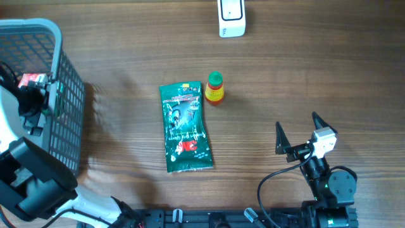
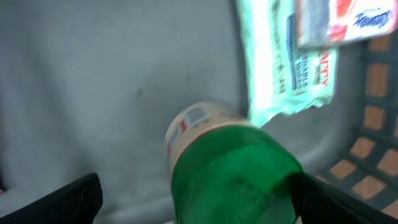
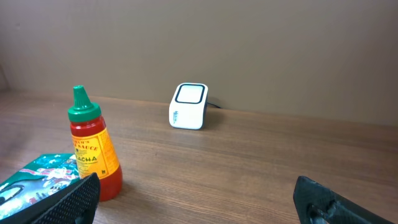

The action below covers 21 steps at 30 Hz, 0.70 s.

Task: Scan the item barcode
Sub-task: 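Reach the left gripper into the basket and grasp the green-capped jar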

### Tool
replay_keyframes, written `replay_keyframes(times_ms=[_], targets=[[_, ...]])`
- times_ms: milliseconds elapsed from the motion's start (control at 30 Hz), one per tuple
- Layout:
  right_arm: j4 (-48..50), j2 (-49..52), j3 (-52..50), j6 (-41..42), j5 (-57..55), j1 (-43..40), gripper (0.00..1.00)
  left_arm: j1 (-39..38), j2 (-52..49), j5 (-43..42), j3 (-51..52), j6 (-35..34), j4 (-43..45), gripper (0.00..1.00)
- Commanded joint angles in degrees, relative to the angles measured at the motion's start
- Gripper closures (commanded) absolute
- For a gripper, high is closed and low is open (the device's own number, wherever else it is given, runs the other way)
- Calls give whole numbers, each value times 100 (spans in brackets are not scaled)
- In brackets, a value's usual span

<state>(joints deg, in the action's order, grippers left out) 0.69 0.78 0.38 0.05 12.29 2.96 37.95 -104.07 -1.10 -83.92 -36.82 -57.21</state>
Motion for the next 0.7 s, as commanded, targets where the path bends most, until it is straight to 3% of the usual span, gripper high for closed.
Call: replay_keyframes(times_ms=[0,233,500,667], targets=[[17,-50,-9,-52,-72,26,0,13,-192,-83,-52,-122,96,0],[17,-50,-9,-52,-72,26,0,20,-122,-168,-79,-120,7,0],[17,-50,-9,-50,-72,24,0,17,726,-166,-708,-424,-234,0],[17,-50,-9,-48,-70,26,0,-44,376,-164,-706,-420,-350,0]])
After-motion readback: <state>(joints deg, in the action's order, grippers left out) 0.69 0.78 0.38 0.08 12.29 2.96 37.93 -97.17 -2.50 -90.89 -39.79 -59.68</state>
